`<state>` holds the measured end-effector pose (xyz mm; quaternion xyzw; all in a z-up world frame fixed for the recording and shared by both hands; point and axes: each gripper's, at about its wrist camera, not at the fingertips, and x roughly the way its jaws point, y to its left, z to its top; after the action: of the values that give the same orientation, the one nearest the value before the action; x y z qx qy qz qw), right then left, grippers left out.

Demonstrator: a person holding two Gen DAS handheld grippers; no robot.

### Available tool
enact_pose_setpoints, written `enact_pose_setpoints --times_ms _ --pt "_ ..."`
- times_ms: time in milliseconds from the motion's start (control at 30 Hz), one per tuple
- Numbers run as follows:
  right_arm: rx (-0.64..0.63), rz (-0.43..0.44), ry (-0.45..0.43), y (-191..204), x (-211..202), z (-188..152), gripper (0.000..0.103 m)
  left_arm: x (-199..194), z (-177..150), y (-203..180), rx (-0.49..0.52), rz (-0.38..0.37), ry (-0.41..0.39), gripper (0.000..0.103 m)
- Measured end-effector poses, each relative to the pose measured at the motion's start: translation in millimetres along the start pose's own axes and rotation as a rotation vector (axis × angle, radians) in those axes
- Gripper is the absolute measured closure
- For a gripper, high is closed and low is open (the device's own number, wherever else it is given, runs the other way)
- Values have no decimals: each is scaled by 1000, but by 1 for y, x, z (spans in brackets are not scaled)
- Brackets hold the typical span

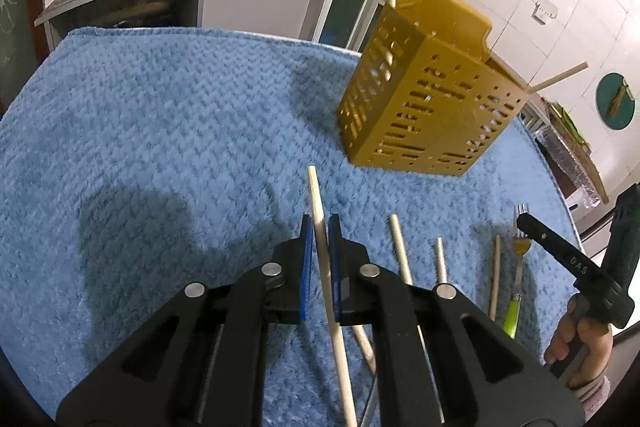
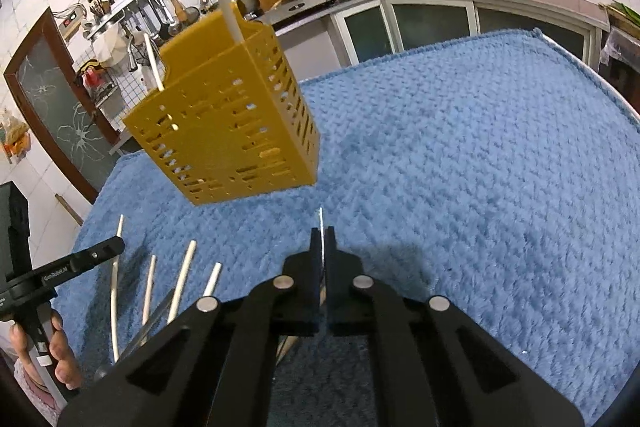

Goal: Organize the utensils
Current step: 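Lift the chopstick with the left tool while the right tool lifts its utensil toward the caddy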

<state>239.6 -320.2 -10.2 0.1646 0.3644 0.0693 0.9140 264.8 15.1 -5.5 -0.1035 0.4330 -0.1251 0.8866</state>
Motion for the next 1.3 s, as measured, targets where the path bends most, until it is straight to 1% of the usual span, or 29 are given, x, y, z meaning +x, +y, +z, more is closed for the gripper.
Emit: enact_pose_setpoints --times_ms 100,233,500,833,967,1033,1300 --pt "-11 12 -24 5 -10 4 101 -12 4 -4 -2 -15 -21 98" --pt "-25 26 -60 13 -24 9 101 -34 8 -14 18 -25 -80 98" --pt "-84 28 -144 30 -46 13 101 -65 10 -24 40 -12 -191 99" --pt "-207 -38 -318 46 -77 24 101 -88 21 -33 75 -1 -286 99" --pt "-265 -73 -408 53 -93 31 101 -99 29 -39 91 -6 -337 99" --pt "-295 -97 -455 56 -102 36 101 -105 35 -43 100 -9 -363 99" --pt "-371 -141 -580 72 -125 67 101 -127 74 -65 145 -35 -450 99"
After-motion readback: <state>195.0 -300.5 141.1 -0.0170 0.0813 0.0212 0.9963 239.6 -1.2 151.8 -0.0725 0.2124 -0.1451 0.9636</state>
